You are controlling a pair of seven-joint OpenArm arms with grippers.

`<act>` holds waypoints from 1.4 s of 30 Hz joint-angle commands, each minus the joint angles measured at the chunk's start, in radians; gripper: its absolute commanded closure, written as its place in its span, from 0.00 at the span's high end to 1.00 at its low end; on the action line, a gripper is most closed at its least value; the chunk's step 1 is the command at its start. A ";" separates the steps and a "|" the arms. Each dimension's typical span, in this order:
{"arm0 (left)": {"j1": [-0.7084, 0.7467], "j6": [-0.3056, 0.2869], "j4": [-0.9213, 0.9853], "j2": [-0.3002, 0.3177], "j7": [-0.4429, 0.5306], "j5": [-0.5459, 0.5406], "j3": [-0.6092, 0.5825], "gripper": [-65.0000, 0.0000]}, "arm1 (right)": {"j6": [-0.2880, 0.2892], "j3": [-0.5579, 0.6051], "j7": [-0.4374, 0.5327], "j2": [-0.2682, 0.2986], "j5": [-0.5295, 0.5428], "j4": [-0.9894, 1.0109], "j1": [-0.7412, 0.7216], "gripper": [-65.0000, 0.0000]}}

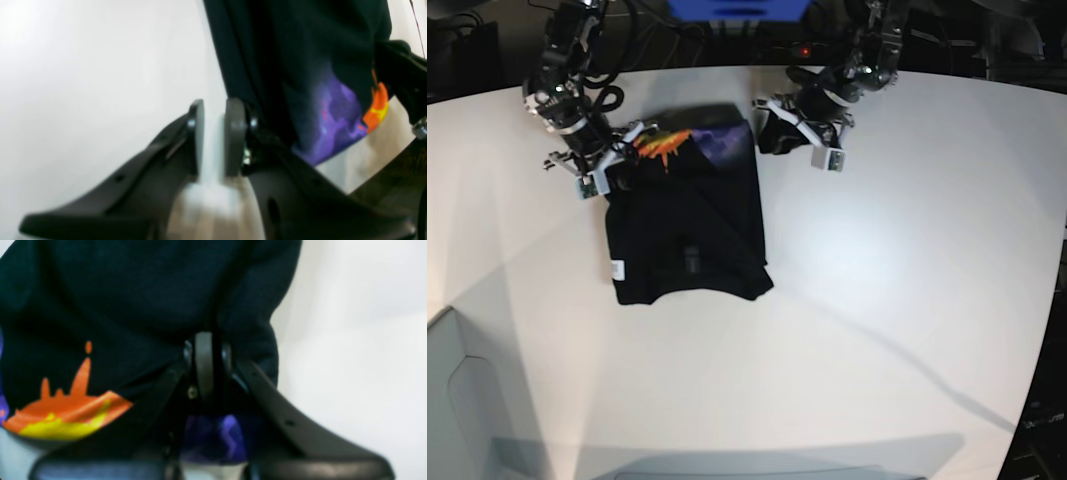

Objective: Fold the T-shirt properly

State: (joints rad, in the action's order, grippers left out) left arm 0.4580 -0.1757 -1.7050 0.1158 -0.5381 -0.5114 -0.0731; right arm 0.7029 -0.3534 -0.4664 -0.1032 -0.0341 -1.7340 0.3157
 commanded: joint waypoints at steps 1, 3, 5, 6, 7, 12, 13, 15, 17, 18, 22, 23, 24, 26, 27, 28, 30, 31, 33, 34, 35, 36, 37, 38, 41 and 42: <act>0.005 0.006 -0.030 0.002 -0.001 0.003 0.002 0.18 | -0.005 -0.005 0.011 0.000 0.001 -0.037 0.001 0.03; 0.009 0.006 -0.068 0.003 -0.001 0.003 0.006 0.18 | -0.005 0.000 0.011 -0.003 0.001 -0.087 0.003 0.03; 0.029 0.006 -0.109 0.012 -0.003 0.003 0.046 0.18 | -0.005 0.000 0.011 -0.019 0.001 -0.140 0.010 0.03; 0.037 0.006 -0.137 0.012 -0.006 0.003 0.069 0.18 | -0.005 0.000 0.011 -0.031 0.001 -0.169 0.015 0.03; 0.046 0.006 -0.163 0.014 -0.007 0.003 0.094 0.19 | -0.005 -0.002 0.011 -0.040 0.001 -0.200 0.015 0.03; 0.107 0.006 -0.264 0.018 -0.009 0.003 0.263 0.26 | -0.005 -0.005 0.010 -0.046 0.001 -0.278 0.058 0.03; 0.124 0.006 -0.274 0.018 -0.009 0.003 0.312 0.26 | -0.005 -0.013 0.008 -0.046 0.001 -0.278 0.058 0.03; 0.155 0.006 -0.281 0.018 -0.009 0.003 0.405 0.26 | -0.005 -0.068 0.004 -0.045 0.001 -0.275 0.061 0.03; 0.193 0.006 -0.284 0.018 -0.009 0.003 0.500 0.26 | -0.005 -0.134 0.004 -0.046 0.001 -0.275 0.070 0.03; 0.215 0.006 -0.284 0.018 -0.009 0.003 0.545 0.26 | -0.005 -0.166 0.004 -0.046 0.001 -0.275 0.072 0.03; 0.295 0.006 -0.284 0.015 -0.009 0.003 0.668 0.26 | -0.005 -0.299 0.002 -0.046 0.001 -0.277 0.102 0.03; 0.324 0.006 -0.284 0.015 -0.009 0.003 0.694 0.26 | -0.005 -0.329 0.002 -0.048 0.000 -0.277 0.125 0.03; 0.350 0.006 -0.284 0.015 -0.009 0.003 0.711 0.26 | -0.005 -0.350 0.002 -0.048 0.000 -0.277 0.153 0.03; 0.408 0.006 -0.284 0.017 -0.009 0.004 0.731 0.23 | -0.005 -0.390 0.002 -0.054 0.000 -0.278 0.225 0.03; 0.443 0.006 -0.283 0.017 -0.009 0.004 0.738 0.20 | -0.005 -0.407 0.002 -0.054 0.000 -0.277 0.264 0.03; 0.474 0.006 -0.281 0.017 -0.009 0.009 0.738 0.17 | -0.005 -0.419 0.002 -0.054 0.001 -0.275 0.303 0.03; 0.536 0.006 -0.280 0.017 -0.009 0.015 0.740 0.10 | -0.005 -0.428 0.002 -0.054 0.001 -0.275 0.383 0.03; 0.563 0.006 -0.277 0.018 -0.009 0.015 0.740 0.06 | -0.005 -0.427 0.001 -0.054 0.003 -0.274 0.423 0.03; 0.615 0.006 -0.252 0.018 -0.009 0.018 0.734 0.00 | -0.005 -0.422 -0.027 -0.054 0.030 -0.274 0.500 0.03; 0.632 0.006 -0.224 0.017 -0.009 0.018 0.729 0.00 | -0.005 -0.421 -0.055 -0.054 0.059 -0.272 0.529 0.03; 0.641 0.006 -0.186 0.015 -0.009 0.018 0.718 0.00 | -0.005 -0.419 -0.085 -0.054 0.096 -0.261 0.555 0.03; 0.641 0.006 -0.137 0.015 -0.009 0.020 0.703 0.00 | -0.005 -0.416 -0.111 -0.054 0.125 -0.243 0.572 0.03; 0.638 0.006 -0.077 0.017 -0.009 0.032 0.688 0.00 | -0.005 -0.405 -0.122 -0.037 0.142 -0.220 0.580 0.03; 0.632 0.006 -0.007 0.018 -0.001 0.049 0.663 0.00 | -0.005 -0.385 -0.130 -0.019 0.145 -0.188 0.583 0.03; 0.537 0.006 0.181 0.046 0.002 0.132 0.592 0.00 | -0.005 -0.332 -0.125 0.006 0.138 -0.050 0.563 0.03; 0.502 0.006 0.247 0.051 0.002 0.155 0.572 0.00 | -0.005 -0.321 -0.117 0.021 0.127 0.006 0.549 0.03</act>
State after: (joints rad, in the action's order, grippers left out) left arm 0.9478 -0.1749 -1.4364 0.1570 -0.5545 -0.3504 0.4934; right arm 0.6983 -0.6647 -0.5800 -0.0910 0.0910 -1.7107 0.8421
